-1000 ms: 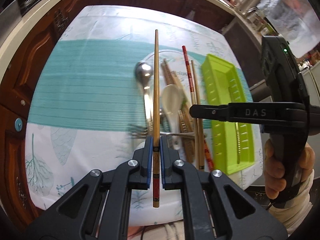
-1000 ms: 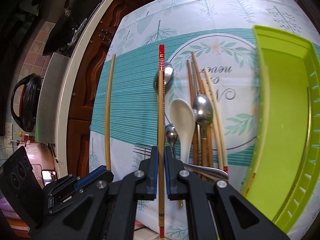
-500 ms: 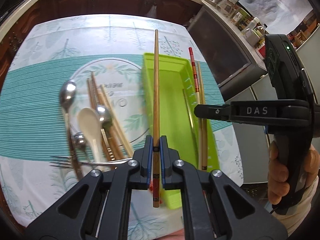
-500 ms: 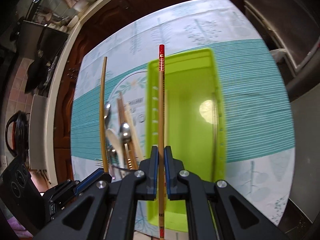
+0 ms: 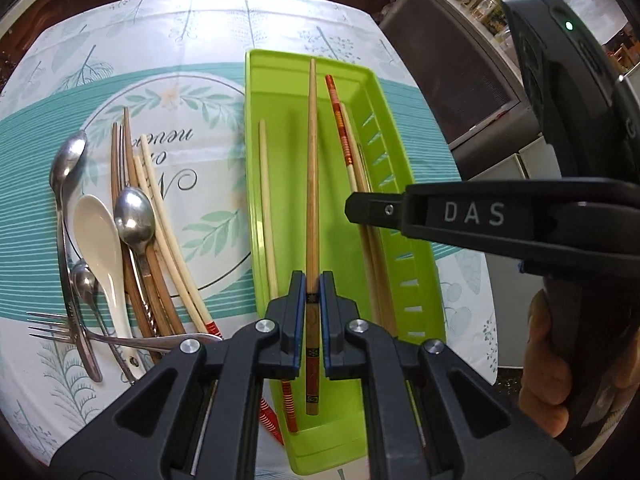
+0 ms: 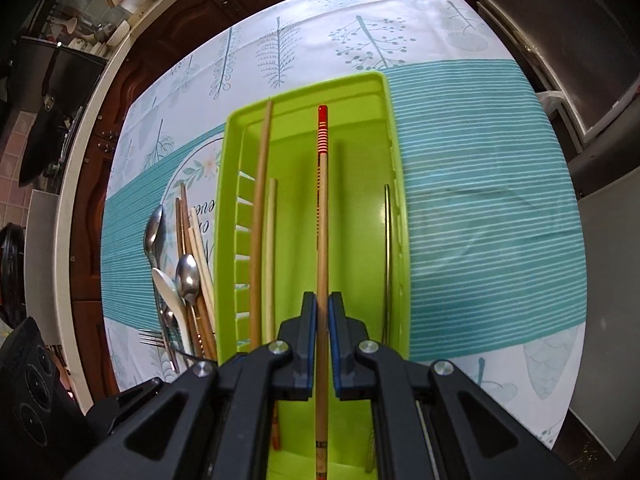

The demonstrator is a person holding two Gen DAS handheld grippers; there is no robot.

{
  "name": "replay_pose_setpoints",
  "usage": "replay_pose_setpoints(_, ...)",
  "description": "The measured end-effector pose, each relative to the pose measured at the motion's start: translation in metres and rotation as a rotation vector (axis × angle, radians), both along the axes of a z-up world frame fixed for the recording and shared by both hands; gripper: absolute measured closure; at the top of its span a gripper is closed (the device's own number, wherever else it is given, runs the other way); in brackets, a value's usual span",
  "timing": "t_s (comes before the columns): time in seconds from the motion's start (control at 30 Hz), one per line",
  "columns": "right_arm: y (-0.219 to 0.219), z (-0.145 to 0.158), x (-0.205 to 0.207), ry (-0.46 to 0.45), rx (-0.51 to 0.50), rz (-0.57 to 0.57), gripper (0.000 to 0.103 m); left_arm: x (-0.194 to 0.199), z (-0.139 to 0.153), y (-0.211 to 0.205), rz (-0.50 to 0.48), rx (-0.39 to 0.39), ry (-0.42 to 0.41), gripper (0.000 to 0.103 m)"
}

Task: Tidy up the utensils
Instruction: 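Lower the chopsticks into the tray and open both grippers, then move both open grippers back toward the spoons in the pile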

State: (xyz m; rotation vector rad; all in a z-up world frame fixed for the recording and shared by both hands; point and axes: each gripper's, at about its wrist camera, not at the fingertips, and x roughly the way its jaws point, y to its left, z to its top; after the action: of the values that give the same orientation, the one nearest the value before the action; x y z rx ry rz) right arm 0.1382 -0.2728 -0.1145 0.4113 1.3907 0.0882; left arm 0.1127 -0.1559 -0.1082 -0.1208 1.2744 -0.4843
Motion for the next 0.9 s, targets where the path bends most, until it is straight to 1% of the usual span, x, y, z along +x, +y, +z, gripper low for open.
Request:
replay_pose_setpoints(0.1, 0.002, -0.002, 0.002, 0.005, -0.015, 0.011, 0.097, -0.002, -0.001, -0.001, -0.015, 0.001, 0.006, 0.098)
replay_pose_setpoints(0.33, -0.003, -0.004, -0.002, -0.007, -0.024, -0.027, 0.096, -0.010, 0.007, 0.005, -0.044, 0.029, -0.002, 0.098)
replay_pose_setpoints(0.43, -0.003, 0.001, -0.008, -0.022, -0.029, -0.028, 0.096, -0.013, 0.010, 0.012, -0.038, 0.030, 0.000, 0.092)
replay_pose_setpoints(0.53, 0.000, 0.008, -0.015, -0.039, -0.031, -0.026, 0.096, -0.019, 0.016, 0.021, -0.043, 0.021, -0.004, 0.092)
replay_pose_setpoints(0.6, 0.003, 0.011, -0.019, -0.047, -0.026, -0.024, 0.096, -0.021, 0.021, 0.024, -0.041, 0.036, -0.013, 0.085)
replay_pose_setpoints(0.63, 0.004, 0.012, -0.021, -0.051, -0.024, -0.022, 0.096, -0.022, 0.024, 0.027, -0.033, 0.044, -0.026, 0.074)
replay_pose_setpoints(0.7, 0.008, 0.015, -0.025, -0.058, -0.029, -0.021, 0.096, -0.024, 0.029, 0.030, -0.019, 0.042, -0.046, 0.062)
replay_pose_setpoints(0.9, 0.020, 0.019, -0.039, -0.067, -0.026, -0.012, 0.096, -0.028, 0.040, 0.049, 0.021, 0.057, -0.078, 0.061)
